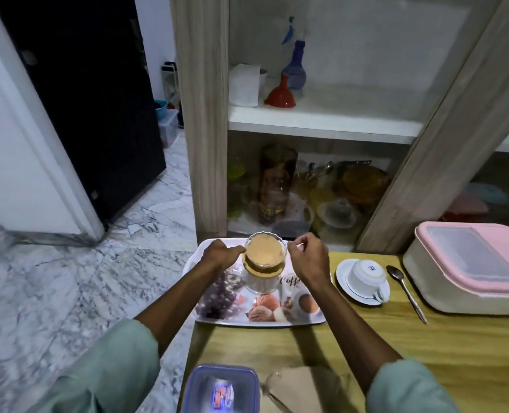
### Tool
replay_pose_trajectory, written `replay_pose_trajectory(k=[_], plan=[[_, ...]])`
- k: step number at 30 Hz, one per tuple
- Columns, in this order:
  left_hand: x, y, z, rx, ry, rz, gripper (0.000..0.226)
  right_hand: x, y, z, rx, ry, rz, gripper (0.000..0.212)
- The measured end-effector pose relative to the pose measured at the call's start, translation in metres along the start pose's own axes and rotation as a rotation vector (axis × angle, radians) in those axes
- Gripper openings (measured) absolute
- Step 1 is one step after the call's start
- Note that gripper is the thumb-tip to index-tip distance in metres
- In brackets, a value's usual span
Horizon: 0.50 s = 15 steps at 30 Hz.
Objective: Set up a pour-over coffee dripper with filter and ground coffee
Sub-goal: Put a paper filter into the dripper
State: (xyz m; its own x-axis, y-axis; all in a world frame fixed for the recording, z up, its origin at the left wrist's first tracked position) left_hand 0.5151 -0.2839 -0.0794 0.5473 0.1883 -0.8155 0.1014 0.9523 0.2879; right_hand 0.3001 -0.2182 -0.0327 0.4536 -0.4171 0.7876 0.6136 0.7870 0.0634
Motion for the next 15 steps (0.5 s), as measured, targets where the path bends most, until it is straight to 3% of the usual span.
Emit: replay_pose_trajectory(k=[4, 10, 15], plan=[[0.014, 0.05, 0.009, -0.054, -0.021, -0.046, 0.059, -0.008, 0.045, -0.001, 0.09, 0.032, 0.066, 0.017], [0.078, 0.133, 0.012, -0.172, 0.041, 0.019, 0.033, -0.058, 0.128, -0.027, 0.385, 0.046, 0.102, 0.029], [0.141, 0.178, 0.004, -0.14, -0.041, 0.119, 0.053, -0.116, 0.177, -0.05, 0.489, 0.228, -0.066, 0.034]])
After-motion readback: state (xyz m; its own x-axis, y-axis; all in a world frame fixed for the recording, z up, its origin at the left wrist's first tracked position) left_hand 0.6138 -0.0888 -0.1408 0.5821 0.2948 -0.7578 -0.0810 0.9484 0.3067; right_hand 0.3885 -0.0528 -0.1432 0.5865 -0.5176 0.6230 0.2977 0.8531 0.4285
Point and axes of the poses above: each hand's wrist, its own y-axis away from the middle knuckle, its own z-axis out of the back of the hand, x = y × z, the point moved 8 cm from there along -y, towards the middle knuckle, and after that the axes turned 8 degrees about -z, right-handed, at the moved point
